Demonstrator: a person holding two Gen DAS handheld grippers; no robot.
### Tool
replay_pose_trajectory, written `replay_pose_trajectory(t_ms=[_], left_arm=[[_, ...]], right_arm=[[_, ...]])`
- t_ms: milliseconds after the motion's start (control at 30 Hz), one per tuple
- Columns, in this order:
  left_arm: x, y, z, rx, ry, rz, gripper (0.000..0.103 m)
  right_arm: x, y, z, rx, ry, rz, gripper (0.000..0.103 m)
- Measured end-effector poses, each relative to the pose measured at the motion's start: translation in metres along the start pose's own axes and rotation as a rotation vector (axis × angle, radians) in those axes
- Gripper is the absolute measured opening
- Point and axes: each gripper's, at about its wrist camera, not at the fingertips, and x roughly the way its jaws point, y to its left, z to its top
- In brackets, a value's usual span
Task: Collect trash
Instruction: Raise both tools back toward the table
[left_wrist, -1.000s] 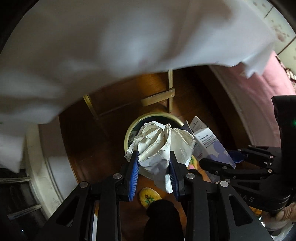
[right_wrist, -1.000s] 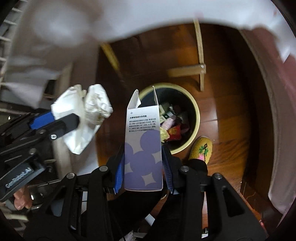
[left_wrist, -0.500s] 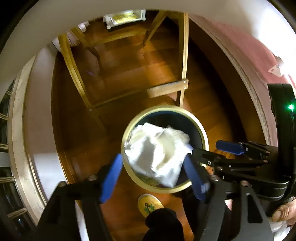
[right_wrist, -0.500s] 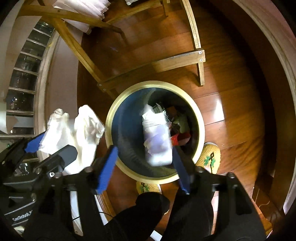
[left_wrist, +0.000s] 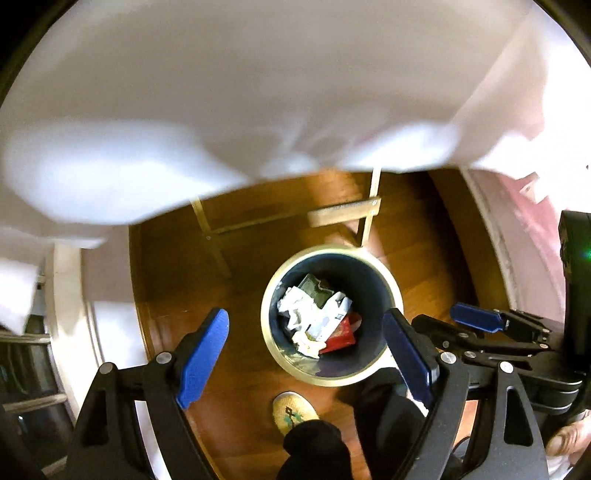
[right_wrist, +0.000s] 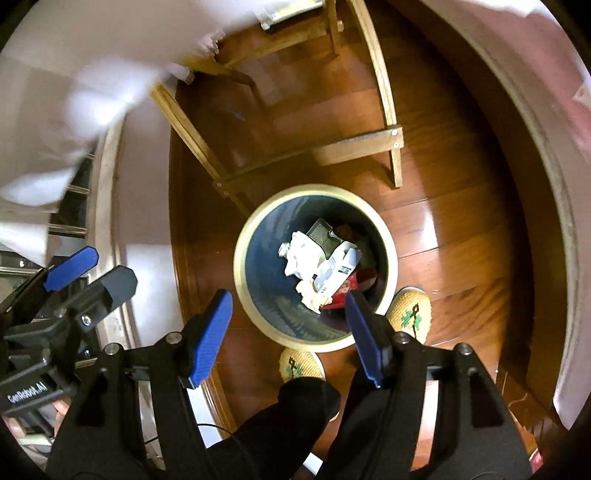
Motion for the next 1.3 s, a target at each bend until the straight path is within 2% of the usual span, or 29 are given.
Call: replay_pose_trajectory(t_ms=[167,433,700,967,1133,1300], left_arm=[[-0.084,-0.006,0.007,0.012,-0.061,-0.015,0.086],[-0.228,-0.007,0.023,0.035,-0.210,0.000,0.087],[-0.357,0.007,0.041,0.012,-0.406,-0.007,0.087],[-0.430,0.024,0.061,0.008,-0.503,0.004,0.087],[-0.457,0.028,0.078,0.021,-0.532,0.023,0.087],[-0.467,0.033,0.106,0.019,-0.555,0.039,0.087]], right_arm=[[-0.067,0.019,-0.001,0.005,-0.040,-0.003,0.061],[-0.184,0.062,-0.004,-0.042,-0.140,0.004,0.061],[-0.306,0.111,-0.002,-0.124,-0.328,-0.015,0.061],[-0.390,0.158,0.012,-0.198,-0.477,-0.013,0.061],[-0.415,0.186,0.032,-0.237,-0.540,0.000,0.061],[-0.433,0.210,0.059,-0.284,-0.581,0.020,0.061]])
